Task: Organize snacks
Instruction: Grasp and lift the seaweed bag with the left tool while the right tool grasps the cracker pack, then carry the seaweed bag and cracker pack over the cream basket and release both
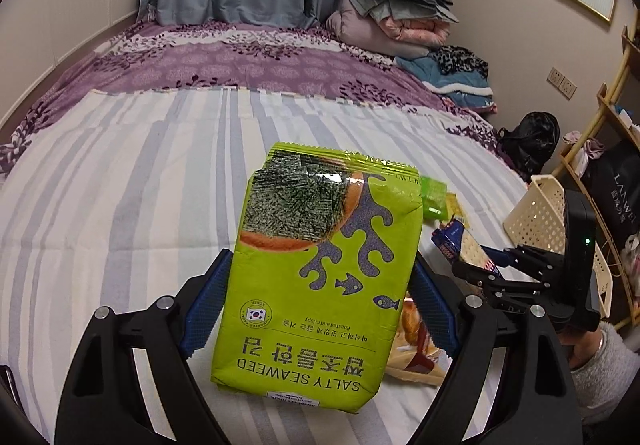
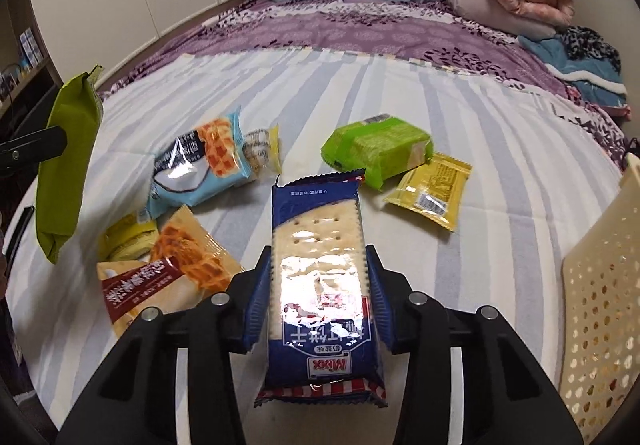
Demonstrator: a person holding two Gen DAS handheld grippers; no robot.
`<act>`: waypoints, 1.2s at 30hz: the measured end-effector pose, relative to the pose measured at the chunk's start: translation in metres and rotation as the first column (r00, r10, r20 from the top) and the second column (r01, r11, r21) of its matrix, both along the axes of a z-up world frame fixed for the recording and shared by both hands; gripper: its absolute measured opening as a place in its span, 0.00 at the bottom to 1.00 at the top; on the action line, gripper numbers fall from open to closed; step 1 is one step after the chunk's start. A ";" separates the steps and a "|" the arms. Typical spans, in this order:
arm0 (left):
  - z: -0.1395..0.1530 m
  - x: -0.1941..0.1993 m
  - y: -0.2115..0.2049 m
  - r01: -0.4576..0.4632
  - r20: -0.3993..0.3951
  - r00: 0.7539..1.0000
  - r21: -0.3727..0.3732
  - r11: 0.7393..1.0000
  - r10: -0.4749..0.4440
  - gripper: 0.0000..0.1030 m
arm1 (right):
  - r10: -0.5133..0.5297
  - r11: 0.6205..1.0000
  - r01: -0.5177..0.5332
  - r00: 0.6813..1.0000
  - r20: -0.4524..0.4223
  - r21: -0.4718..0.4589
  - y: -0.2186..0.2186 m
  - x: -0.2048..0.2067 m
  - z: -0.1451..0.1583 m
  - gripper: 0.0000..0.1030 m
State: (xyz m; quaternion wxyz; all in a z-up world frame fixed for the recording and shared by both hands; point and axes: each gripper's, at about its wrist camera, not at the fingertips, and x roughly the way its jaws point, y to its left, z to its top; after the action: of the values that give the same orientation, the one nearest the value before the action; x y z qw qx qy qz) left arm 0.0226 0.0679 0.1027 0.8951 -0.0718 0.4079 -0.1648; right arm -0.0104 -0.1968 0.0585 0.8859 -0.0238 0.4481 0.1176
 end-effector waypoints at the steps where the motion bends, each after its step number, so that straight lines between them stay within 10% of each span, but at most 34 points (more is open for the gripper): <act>1: 0.005 0.000 -0.001 -0.004 0.011 1.000 -0.003 1.000 0.004 0.83 | -0.006 1.000 0.006 1.000 0.012 0.009 -0.003 -0.003 0.005 0.43; 18: 0.069 -0.018 -0.042 0.058 0.138 0.989 -0.017 0.998 -0.055 0.83 | -0.162 0.981 0.135 0.965 0.206 0.138 -0.075 -0.039 0.086 0.43; 36: 0.116 -0.034 -0.139 0.236 0.238 0.944 0.002 0.972 -0.230 0.83 | -0.454 0.890 0.421 0.851 0.264 0.173 -0.204 -0.101 0.105 0.43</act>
State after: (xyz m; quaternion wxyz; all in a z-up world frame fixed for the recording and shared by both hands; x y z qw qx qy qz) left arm -0.0111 -0.0712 0.2182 0.9105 -0.0149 0.3016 -0.2824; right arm -0.1110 -0.4005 0.1632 0.9463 0.1098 0.2963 -0.0678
